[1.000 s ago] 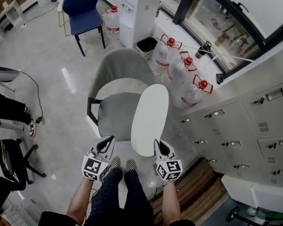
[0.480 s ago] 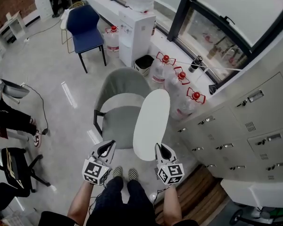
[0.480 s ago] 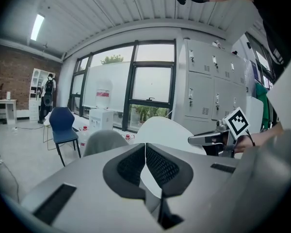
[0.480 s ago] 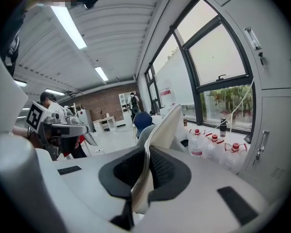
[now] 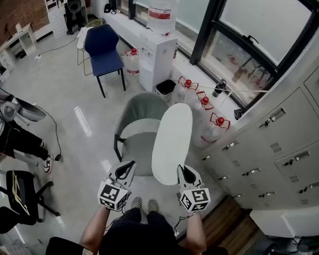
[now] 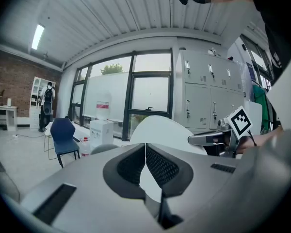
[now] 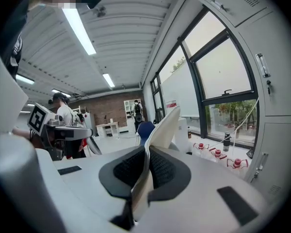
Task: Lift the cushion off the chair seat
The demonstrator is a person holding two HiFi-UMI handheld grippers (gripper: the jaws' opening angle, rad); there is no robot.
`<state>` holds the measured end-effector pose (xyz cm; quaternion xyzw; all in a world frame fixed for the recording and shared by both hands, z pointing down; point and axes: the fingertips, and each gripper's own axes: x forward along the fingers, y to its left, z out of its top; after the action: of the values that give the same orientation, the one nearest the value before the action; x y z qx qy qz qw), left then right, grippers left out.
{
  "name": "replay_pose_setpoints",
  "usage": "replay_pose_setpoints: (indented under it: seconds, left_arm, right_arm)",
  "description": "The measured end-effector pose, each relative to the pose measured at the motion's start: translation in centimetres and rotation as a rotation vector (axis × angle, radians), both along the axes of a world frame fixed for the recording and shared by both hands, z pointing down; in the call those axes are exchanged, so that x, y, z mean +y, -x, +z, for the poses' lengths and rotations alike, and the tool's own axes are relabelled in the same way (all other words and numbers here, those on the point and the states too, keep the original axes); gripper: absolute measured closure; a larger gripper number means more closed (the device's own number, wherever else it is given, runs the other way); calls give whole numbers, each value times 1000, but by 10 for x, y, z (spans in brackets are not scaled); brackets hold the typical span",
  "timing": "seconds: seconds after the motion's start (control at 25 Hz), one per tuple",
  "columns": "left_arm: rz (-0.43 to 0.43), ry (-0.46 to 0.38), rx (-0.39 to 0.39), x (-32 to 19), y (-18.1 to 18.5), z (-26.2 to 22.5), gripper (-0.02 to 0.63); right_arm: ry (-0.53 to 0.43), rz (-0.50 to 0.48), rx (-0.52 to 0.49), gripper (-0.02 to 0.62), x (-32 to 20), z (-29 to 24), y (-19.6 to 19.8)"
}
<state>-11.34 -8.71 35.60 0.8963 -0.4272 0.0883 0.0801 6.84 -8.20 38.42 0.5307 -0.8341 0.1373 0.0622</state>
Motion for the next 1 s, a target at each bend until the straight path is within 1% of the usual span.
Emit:
replay_pose_setpoints:
  seconds: [0.2, 0.56, 0.76, 1.0]
  left_arm:
    - [-7, -39, 9, 7, 3, -24, 586]
    - [0, -75, 23, 21, 1, -42, 586]
    - [-3, -86, 26, 26, 1, -46, 586]
    - [-10, -97, 20, 27, 2, -52, 586]
  right_arm:
    - [-39, 2, -5, 552, 11, -26, 3]
    - [-93, 23, 21, 552, 30, -50, -6]
    - [-113, 34, 47, 552, 38, -55, -13]
    - [-123, 38, 43, 552, 43, -57, -16]
